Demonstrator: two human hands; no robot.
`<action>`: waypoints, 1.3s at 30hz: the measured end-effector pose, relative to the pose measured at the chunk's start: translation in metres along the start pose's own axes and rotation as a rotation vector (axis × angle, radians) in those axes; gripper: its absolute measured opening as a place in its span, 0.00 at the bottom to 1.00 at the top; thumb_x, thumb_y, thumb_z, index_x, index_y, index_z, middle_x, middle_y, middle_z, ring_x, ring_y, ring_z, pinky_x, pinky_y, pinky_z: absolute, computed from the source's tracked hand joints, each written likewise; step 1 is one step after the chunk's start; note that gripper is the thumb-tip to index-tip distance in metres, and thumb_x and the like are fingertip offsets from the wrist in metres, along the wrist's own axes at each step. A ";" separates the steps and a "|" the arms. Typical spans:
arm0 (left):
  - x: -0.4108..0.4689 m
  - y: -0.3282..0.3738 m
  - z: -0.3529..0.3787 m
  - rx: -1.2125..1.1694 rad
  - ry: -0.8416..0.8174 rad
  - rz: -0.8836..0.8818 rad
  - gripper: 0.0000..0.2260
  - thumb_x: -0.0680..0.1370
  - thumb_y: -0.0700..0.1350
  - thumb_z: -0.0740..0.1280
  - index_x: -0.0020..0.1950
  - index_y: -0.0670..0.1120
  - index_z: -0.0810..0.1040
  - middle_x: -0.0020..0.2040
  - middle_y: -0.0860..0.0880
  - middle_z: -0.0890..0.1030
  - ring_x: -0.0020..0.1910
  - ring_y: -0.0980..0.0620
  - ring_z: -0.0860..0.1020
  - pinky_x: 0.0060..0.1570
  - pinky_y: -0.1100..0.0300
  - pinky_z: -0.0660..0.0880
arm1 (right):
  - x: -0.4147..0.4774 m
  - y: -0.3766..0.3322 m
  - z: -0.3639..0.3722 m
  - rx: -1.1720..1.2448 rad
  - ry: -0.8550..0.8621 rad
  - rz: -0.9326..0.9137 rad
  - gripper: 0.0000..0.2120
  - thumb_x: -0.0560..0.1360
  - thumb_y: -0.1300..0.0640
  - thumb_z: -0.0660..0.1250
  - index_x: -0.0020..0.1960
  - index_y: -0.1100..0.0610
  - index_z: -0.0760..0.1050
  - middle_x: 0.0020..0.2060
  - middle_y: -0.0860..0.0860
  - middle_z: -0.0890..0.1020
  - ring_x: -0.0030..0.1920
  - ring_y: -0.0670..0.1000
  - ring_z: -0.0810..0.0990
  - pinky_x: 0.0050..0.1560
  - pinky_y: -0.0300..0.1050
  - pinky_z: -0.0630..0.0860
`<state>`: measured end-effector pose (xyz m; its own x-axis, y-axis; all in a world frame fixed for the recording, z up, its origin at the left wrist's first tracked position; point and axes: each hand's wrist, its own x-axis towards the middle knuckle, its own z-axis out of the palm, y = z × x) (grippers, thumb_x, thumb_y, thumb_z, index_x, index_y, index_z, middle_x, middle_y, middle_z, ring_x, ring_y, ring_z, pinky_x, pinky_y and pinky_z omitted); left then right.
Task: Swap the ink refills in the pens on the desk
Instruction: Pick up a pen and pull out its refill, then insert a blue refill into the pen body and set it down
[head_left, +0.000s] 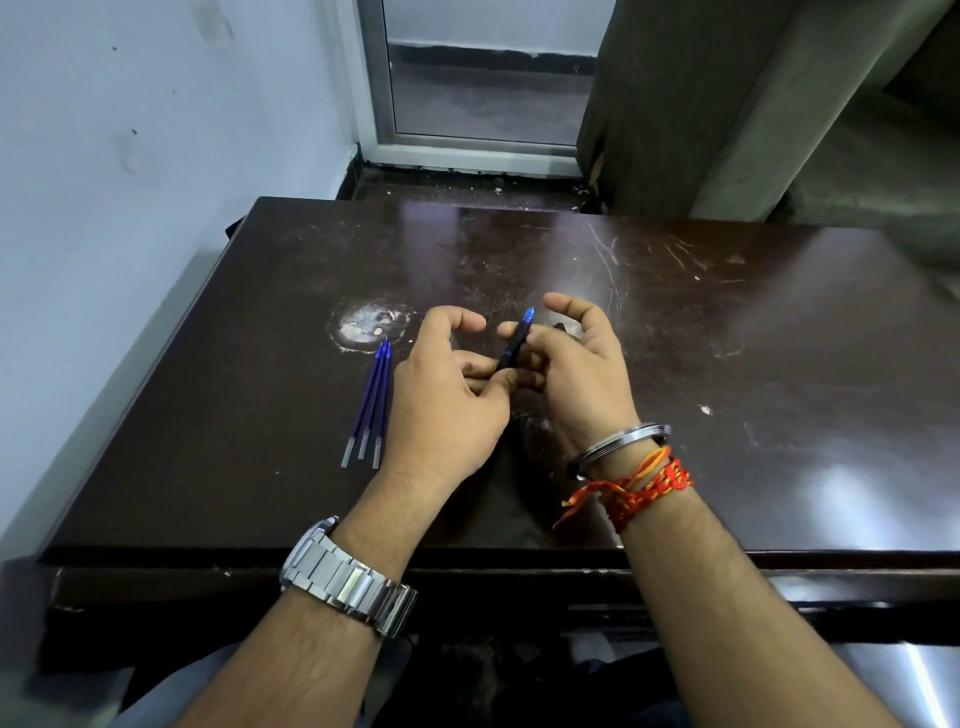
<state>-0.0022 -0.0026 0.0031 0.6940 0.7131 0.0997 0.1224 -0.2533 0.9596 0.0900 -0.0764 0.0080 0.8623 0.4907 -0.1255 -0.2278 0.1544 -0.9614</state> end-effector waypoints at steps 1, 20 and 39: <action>0.000 0.000 -0.001 0.002 -0.001 0.005 0.21 0.73 0.35 0.74 0.51 0.58 0.70 0.39 0.50 0.86 0.35 0.54 0.85 0.43 0.50 0.83 | 0.000 0.000 -0.001 -0.002 0.001 -0.001 0.13 0.76 0.65 0.63 0.55 0.51 0.70 0.39 0.52 0.85 0.36 0.50 0.82 0.34 0.43 0.78; 0.002 -0.004 0.003 0.030 -0.055 -0.019 0.15 0.76 0.37 0.70 0.47 0.59 0.77 0.42 0.52 0.85 0.39 0.54 0.85 0.47 0.49 0.83 | 0.005 -0.004 -0.016 -0.363 0.094 -0.006 0.09 0.73 0.61 0.65 0.37 0.53 0.80 0.27 0.49 0.77 0.27 0.49 0.73 0.28 0.43 0.71; 0.003 -0.001 0.002 0.364 -0.138 -0.249 0.09 0.77 0.43 0.63 0.51 0.54 0.79 0.43 0.53 0.80 0.34 0.59 0.77 0.26 0.66 0.66 | 0.009 -0.010 -0.036 -1.028 0.175 -0.215 0.10 0.74 0.48 0.69 0.37 0.53 0.81 0.29 0.46 0.78 0.40 0.51 0.80 0.44 0.38 0.69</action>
<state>0.0011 -0.0013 0.0018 0.6966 0.6940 -0.1820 0.5219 -0.3161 0.7923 0.1167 -0.1041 0.0080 0.9105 0.3967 0.1165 0.3580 -0.6154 -0.7022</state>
